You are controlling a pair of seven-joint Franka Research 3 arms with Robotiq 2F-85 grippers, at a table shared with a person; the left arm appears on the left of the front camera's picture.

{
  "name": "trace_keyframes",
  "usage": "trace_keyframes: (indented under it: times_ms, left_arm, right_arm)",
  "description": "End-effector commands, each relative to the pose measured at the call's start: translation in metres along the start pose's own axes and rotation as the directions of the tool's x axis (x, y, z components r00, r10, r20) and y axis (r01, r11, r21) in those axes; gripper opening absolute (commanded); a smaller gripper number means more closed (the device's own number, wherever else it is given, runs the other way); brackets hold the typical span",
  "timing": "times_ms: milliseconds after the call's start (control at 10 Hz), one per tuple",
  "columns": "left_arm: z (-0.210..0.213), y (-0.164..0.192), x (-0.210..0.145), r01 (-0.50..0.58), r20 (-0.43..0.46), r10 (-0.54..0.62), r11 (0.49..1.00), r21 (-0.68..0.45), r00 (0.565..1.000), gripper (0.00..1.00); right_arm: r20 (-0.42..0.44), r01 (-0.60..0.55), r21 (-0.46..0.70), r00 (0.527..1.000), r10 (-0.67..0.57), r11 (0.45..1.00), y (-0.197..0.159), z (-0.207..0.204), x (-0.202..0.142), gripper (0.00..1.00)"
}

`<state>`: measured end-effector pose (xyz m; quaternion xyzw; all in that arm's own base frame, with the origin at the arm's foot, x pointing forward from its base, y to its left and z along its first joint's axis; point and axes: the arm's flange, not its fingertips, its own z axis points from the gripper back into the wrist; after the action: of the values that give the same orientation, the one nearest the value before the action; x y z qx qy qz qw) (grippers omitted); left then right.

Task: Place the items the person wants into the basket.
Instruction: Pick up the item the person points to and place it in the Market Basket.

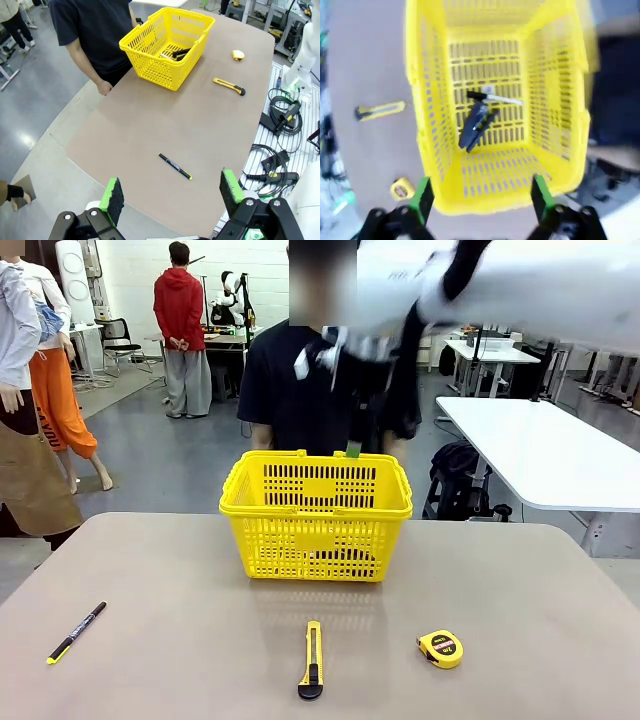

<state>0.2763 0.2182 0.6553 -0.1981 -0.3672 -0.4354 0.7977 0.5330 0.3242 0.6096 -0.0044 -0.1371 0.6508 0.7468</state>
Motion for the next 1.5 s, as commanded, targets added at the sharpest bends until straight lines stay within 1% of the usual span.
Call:
trace_keyframes:
  times_ms: [0, 200, 300, 400, 500, 700, 800, 900, 1000, 1400]
  left_arm:
    - [0.000, -0.001, 0.000, 0.005, 0.007, -0.005, 1.000, 0.001, 1.000, 1.00]
    - [0.000, -0.001, 0.000, 0.005, 0.007, -0.005, 1.000, 0.001, 1.000, 1.00]
    - [0.000, -0.001, 0.000, 0.005, 0.007, -0.005, 1.000, 0.001, 1.000, 1.00]
    - [0.000, -0.001, 0.000, 0.005, 0.007, -0.005, 1.000, 0.001, 1.000, 1.00]
    - [0.000, -0.001, 0.000, 0.005, 0.007, -0.005, 1.000, 0.001, 1.000, 1.00]
    - [0.000, -0.001, 0.000, 0.005, 0.007, -0.005, 1.000, 0.001, 1.000, 1.00]
    - [0.000, -0.001, 0.000, 0.005, 0.007, -0.005, 1.000, 0.001, 1.000, 1.00]
    - [0.000, -0.001, 0.000, 0.005, 0.007, -0.005, 1.000, 0.001, 1.000, 1.00]
    - [0.000, -0.001, 0.000, 0.005, 0.007, -0.005, 1.000, 0.001, 1.000, 1.00]
    - [0.000, -0.001, 0.000, 0.005, 0.007, -0.005, 1.000, 0.001, 1.000, 1.00]
  right_arm:
    - [0.086, 0.116, -0.147, 0.991, -0.104, 0.982, 0.095, 0.039, -0.101, 1.00]
    - [0.144, 0.300, -0.184, 0.950, -0.277, 0.936, 0.140, 0.078, -0.170, 1.00]
    - [0.153, 0.338, -0.217, 0.938, -0.310, 0.916, 0.164, 0.089, -0.202, 1.00]
    - [0.172, 0.397, -0.234, 0.915, -0.364, 0.887, 0.184, 0.097, -0.230, 1.00]
    - [0.179, 0.435, -0.232, 0.898, -0.401, 0.870, 0.194, 0.101, -0.247, 1.00]
    - [0.157, 0.464, -0.218, 0.885, -0.438, 0.859, 0.201, 0.106, -0.268, 1.00]
    - [0.168, 0.489, -0.209, 0.871, -0.462, 0.847, 0.195, 0.106, -0.273, 1.00]
    - [0.205, 0.546, -0.205, 0.836, -0.509, 0.813, 0.182, 0.104, -0.271, 1.00]
    - [0.172, 0.461, -0.231, 0.886, -0.430, 0.857, 0.205, 0.108, -0.280, 1.00]
    - [0.172, 0.461, -0.231, 0.886, -0.430, 0.857, 0.205, 0.108, -0.280, 1.00]
